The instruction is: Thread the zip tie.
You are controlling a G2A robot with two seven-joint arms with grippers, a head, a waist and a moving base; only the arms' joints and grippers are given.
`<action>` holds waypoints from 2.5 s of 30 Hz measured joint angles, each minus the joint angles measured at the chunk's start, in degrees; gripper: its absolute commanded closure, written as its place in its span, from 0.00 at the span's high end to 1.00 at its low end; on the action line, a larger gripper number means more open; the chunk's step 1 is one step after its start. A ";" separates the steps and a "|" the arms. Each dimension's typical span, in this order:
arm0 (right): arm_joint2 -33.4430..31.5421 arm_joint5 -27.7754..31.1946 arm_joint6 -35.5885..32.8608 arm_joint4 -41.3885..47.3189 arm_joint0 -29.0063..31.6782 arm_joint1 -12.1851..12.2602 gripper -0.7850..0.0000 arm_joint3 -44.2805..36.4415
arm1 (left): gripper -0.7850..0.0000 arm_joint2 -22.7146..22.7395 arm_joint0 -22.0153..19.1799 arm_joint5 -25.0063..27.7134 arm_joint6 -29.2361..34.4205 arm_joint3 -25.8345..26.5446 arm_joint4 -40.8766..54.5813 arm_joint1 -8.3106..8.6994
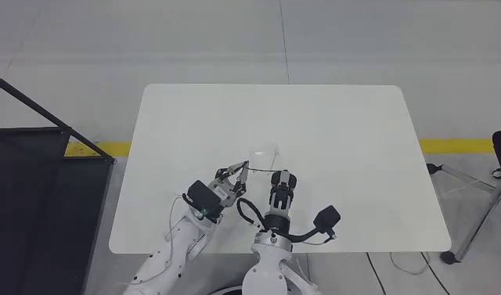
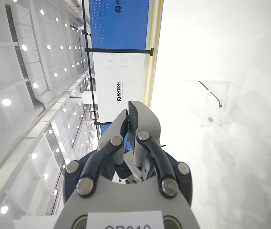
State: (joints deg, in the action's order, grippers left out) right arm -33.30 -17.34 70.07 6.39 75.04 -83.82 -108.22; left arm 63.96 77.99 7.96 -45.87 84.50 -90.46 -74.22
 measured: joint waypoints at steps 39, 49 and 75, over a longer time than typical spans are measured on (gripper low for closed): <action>-2.83 -1.89 -1.30 1.08 1.19 -2.02 0.00 -0.70 | 0.00 0.04 0.33 0.38 -0.41 0.33 -1.40 0.09; -3.13 -2.80 -1.62 0.67 1.25 -2.45 0.00 -0.52 | 0.00 0.09 0.34 0.26 -0.69 0.22 -1.36 0.09; -3.47 -3.06 -1.83 0.34 1.44 -2.89 0.00 -0.28 | 0.00 0.42 0.58 0.52 -1.01 0.46 -1.61 0.20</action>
State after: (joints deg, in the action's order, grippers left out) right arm -36.77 -20.41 68.24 6.72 76.48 -86.71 -108.50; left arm 64.38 78.57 8.48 -46.89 84.96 -92.07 -74.02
